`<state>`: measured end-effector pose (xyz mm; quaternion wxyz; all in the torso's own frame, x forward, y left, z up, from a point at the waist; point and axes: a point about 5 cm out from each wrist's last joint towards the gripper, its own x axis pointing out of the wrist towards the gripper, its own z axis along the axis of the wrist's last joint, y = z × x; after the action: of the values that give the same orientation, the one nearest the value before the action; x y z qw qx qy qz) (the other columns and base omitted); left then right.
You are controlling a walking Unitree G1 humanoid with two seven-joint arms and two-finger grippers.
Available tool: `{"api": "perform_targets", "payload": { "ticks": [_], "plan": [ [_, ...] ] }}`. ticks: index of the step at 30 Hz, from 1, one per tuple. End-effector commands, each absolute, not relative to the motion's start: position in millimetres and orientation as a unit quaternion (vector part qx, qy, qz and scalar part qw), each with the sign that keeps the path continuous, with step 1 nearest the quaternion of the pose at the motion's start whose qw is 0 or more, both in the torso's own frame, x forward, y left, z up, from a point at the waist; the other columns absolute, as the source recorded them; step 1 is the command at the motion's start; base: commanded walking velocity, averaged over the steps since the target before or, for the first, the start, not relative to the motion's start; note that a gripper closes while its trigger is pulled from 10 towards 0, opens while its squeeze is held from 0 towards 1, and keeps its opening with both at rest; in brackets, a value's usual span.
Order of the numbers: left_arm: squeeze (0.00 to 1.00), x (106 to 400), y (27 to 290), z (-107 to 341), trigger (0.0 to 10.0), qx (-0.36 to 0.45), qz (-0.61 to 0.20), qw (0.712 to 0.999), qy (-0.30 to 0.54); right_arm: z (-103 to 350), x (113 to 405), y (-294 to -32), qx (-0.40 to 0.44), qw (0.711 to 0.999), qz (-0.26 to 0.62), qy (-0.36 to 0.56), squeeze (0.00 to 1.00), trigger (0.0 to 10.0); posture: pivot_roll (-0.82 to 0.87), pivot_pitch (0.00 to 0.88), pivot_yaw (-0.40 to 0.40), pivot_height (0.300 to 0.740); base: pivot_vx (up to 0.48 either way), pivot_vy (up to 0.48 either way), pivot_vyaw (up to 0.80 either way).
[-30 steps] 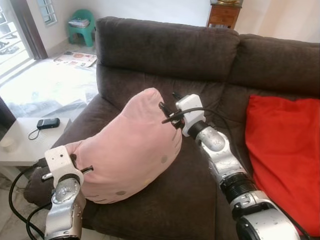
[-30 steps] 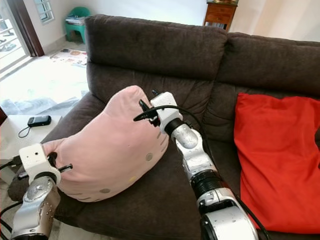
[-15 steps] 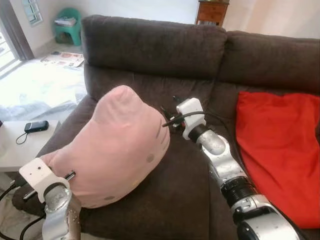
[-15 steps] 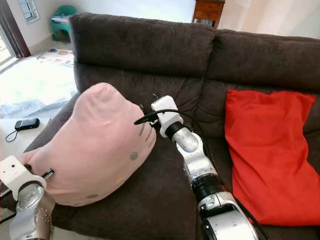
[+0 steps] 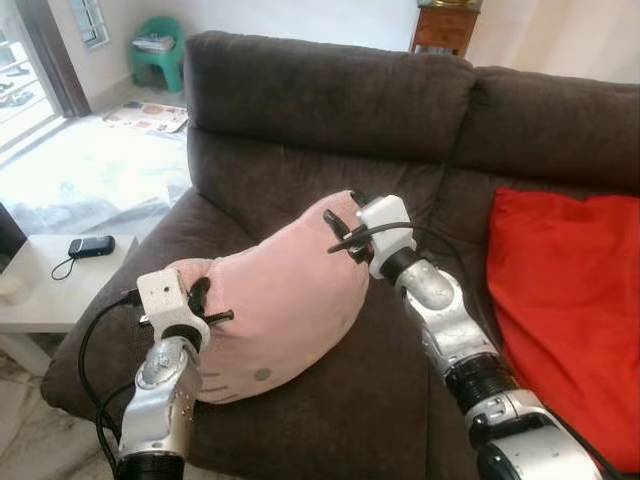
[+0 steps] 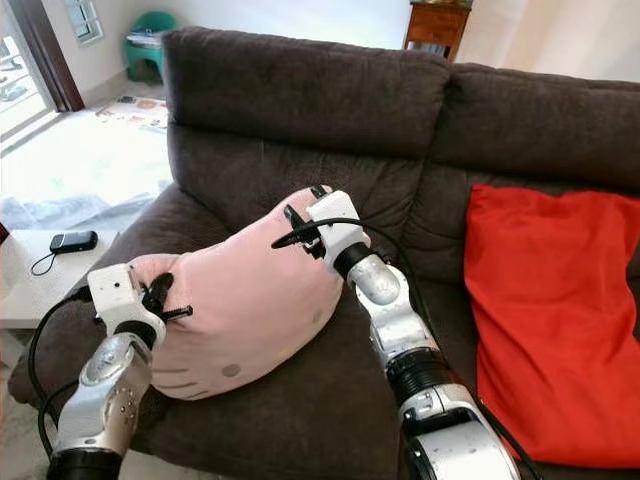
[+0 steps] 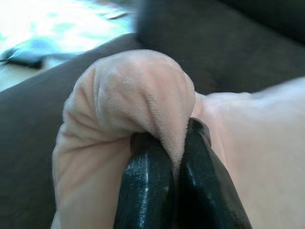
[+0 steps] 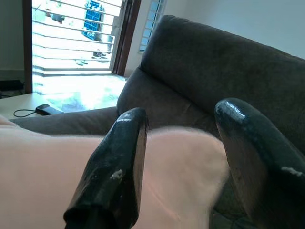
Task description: Move the pillow to the sofa from floor
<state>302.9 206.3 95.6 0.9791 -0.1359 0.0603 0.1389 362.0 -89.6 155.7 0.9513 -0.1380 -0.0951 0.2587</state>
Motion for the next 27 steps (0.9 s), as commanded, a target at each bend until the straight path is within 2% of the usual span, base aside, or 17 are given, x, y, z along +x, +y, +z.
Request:
{"api": "perform_targets", "payload": {
  "ticks": [1,2,3,4,7,8,14,18,19,23,27],
  "plan": [
    [0.00,295.4,238.5,89.4,10.0,-0.147,0.251,0.954,0.069,156.8,361.0,-93.1,-0.138,0.953,0.252,-0.097,0.00,10.0,0.10,0.016,-0.042,0.734,0.000,0.000,0.00],
    [0.00,291.8,247.0,87.6,10.0,-0.167,0.281,0.943,0.067,156.5,360.9,-93.4,-0.138,0.953,0.251,-0.097,0.00,10.0,0.10,0.016,-0.042,0.734,0.000,0.000,0.00],
    [0.00,291.8,247.0,87.6,10.0,-0.167,0.281,0.943,0.067,156.5,360.9,-93.4,-0.138,0.953,0.251,-0.097,0.00,10.0,0.10,0.016,-0.042,0.734,0.000,0.000,0.00],
    [0.00,282.2,264.3,86.6,10.0,-0.160,0.334,0.927,0.058,156.0,360.6,-94.1,-0.138,0.954,0.249,-0.096,0.00,10.0,0.09,0.016,-0.041,0.734,0.000,0.000,0.00],
    [0.00,275.7,272.8,86.6,10.0,-0.146,0.359,0.920,0.053,155.9,360.3,-94.6,-0.138,0.954,0.249,-0.096,0.00,10.0,0.09,0.017,-0.043,0.734,0.000,0.000,0.00],
    [0.00,262.4,285.4,83.1,10.0,-0.144,0.410,0.899,0.052,155.2,359.8,-95.4,-0.139,0.954,0.249,-0.095,0.00,10.0,0.10,0.019,-0.044,0.734,0.000,0.000,0.00],
    [0.00,252.6,285.0,78.4,10.0,-0.142,0.443,0.884,0.053,154.8,359.5,-95.4,-0.139,0.954,0.249,-0.094,0.00,10.0,0.10,0.023,-0.049,0.734,0.000,0.000,0.00],
    [0.00,265.6,267.4,75.8,10.0,-0.184,0.390,0.901,0.053,154.9,359.5,-95.1,-0.139,0.954,0.250,-0.094,0.00,10.0,0.10,0.023,-0.050,0.734,0.000,0.000,0.00],
    [0.00,277.8,251.3,79.9,10.0,-0.196,0.325,0.924,0.047,154.9,359.6,-95.2,-0.140,0.954,0.250,-0.093,0.00,10.0,0.10,0.023,-0.050,0.734,0.000,0.000,0.00],
    [0.00,293.4,228.3,90.4,10.0,-0.180,0.233,0.955,0.033,155.6,360.0,-96.4,-0.140,0.954,0.247,-0.094,0.00,10.0,0.10,0.023,-0.048,0.734,0.000,0.000,0.00],
    [0.00,298.3,219.4,93.9,10.0,-0.172,0.192,0.966,0.031,155.5,360.0,-97.1,-0.140,0.955,0.244,-0.094,0.00,10.0,0.10,0.023,-0.046,0.734,0.000,0.000,0.00]
  ]
}}
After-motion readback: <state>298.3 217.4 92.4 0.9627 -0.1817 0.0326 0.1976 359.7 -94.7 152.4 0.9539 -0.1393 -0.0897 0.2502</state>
